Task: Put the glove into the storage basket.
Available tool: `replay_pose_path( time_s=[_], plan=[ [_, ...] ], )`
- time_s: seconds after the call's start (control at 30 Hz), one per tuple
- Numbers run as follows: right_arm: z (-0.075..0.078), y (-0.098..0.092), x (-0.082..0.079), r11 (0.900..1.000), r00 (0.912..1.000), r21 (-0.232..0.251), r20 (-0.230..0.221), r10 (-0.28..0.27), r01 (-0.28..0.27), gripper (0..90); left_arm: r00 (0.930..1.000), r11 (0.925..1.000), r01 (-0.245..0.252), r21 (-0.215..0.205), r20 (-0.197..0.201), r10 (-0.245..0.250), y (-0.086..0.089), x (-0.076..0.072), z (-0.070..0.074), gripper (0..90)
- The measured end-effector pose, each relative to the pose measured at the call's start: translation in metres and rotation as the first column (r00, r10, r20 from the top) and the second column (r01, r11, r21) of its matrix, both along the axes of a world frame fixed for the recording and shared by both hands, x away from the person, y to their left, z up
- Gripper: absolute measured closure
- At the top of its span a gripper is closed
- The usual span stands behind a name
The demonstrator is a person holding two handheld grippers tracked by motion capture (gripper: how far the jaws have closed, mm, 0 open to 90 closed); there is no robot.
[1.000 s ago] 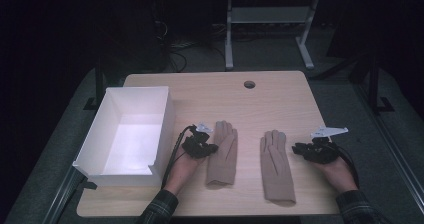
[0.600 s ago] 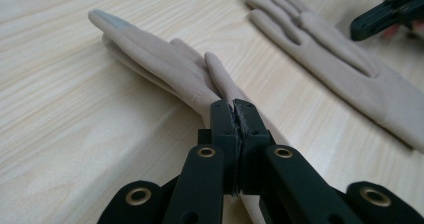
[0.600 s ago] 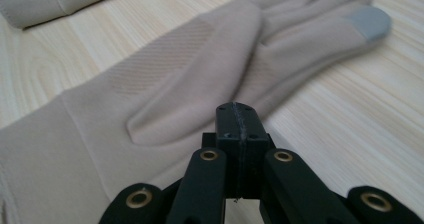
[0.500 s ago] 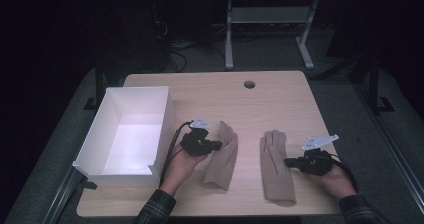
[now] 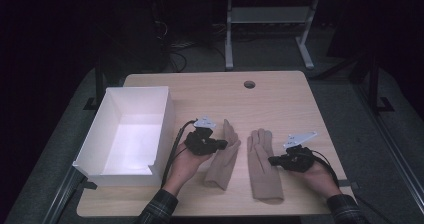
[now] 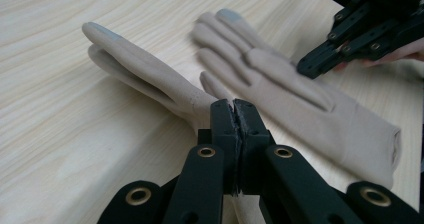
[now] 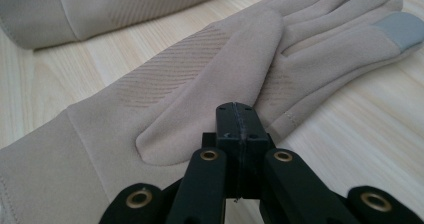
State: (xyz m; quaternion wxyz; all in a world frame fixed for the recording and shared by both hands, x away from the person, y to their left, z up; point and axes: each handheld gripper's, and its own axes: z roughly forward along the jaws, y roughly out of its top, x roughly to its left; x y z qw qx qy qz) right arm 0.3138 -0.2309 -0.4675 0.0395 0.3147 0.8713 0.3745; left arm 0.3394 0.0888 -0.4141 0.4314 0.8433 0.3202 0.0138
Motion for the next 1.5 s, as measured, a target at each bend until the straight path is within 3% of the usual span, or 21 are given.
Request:
replay_pose_path(
  time_s=[0.57, 0.97, 1.07, 1.2, 1.37, 1.5],
  plan=[
    [-0.001, 0.046, 0.004, 0.997, 0.9973, 0.016, -0.002, 0.074, -0.074, 90.0, 0.9965, 0.9964, 0.083, -0.018, 0.007, -0.083, -0.027, -0.008, 0.008, 88.5],
    [-0.002, 0.067, 0.005, 0.995, 0.9951, 0.018, 0.004, 0.099, -0.099, 90.0, 0.9892, 0.9894, 0.145, 0.012, -0.022, -0.145, -0.056, -0.014, -0.006, 88.5],
    [-0.002, 0.066, 0.005, 0.995, 0.9949, 0.030, -0.007, 0.101, -0.100, 90.0, 0.9883, 0.9883, 0.150, 0.027, -0.030, -0.150, -0.060, -0.015, -0.012, 88.3],
    [0.001, 0.058, 0.005, 0.996, 0.9963, 0.022, 0.002, 0.086, -0.086, 86.1, 0.9889, 0.9895, 0.144, 0.015, -0.042, -0.143, -0.061, -0.015, -0.016, 85.8],
    [0.006, 0.025, 0.008, 1.000, 0.9995, 0.017, 0.021, -0.022, 0.021, 70.0, 0.9878, 0.9886, 0.151, -0.001, -0.039, -0.151, -0.063, -0.017, -0.015, 80.4],
    [0.009, -0.002, 0.012, 0.992, 0.9907, 0.030, 0.058, -0.123, 0.122, 53.9, 0.9859, 0.9866, 0.163, 0.012, -0.040, -0.162, -0.067, -0.020, -0.017, 80.9]
  ],
)
